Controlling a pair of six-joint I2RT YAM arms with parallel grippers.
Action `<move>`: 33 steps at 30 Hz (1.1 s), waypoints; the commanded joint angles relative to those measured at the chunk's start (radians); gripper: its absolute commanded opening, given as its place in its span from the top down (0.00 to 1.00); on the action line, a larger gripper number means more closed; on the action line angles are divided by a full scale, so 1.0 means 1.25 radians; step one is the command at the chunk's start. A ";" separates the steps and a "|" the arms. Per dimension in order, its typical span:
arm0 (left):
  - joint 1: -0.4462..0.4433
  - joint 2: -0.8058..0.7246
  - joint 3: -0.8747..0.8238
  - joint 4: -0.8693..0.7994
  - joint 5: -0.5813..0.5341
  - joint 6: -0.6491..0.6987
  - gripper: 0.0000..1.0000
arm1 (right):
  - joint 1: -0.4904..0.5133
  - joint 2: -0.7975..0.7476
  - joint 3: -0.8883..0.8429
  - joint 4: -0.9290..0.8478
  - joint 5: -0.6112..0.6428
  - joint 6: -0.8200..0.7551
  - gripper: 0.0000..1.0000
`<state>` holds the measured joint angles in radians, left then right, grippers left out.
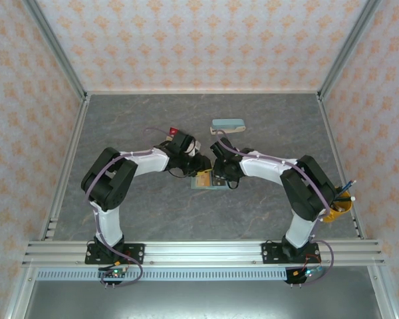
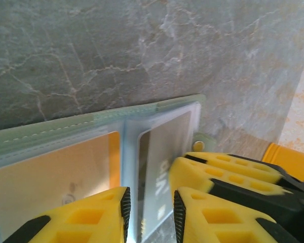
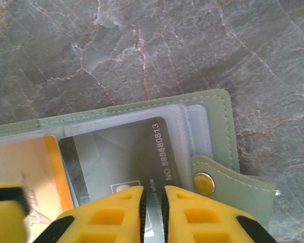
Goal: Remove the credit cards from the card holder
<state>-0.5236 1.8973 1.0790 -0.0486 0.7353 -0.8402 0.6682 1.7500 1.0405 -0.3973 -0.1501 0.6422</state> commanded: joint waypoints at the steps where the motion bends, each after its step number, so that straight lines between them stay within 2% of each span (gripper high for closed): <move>1: -0.009 0.030 0.034 -0.003 0.020 0.000 0.68 | -0.007 0.016 0.008 -0.029 0.006 0.001 0.81; 12: -0.012 0.058 0.054 -0.034 0.004 0.017 0.71 | -0.009 0.012 -0.001 -0.025 0.003 0.004 0.81; 18: -0.012 0.065 0.057 -0.018 0.030 0.022 0.75 | -0.015 0.006 -0.010 -0.008 -0.018 0.010 0.82; 26: -0.011 0.077 0.065 -0.002 0.053 0.033 0.76 | -0.026 0.002 -0.027 0.026 -0.060 0.024 0.82; 30: -0.012 0.080 0.062 0.005 0.058 0.036 0.78 | -0.034 -0.005 -0.038 0.040 -0.075 0.031 0.82; 33: -0.012 0.079 0.059 0.017 0.062 0.036 0.83 | -0.039 -0.011 -0.043 0.044 -0.081 0.033 0.82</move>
<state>-0.5301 1.9823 1.1320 -0.0597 0.7815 -0.8116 0.6258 1.7447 1.0157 -0.3500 -0.2371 0.6662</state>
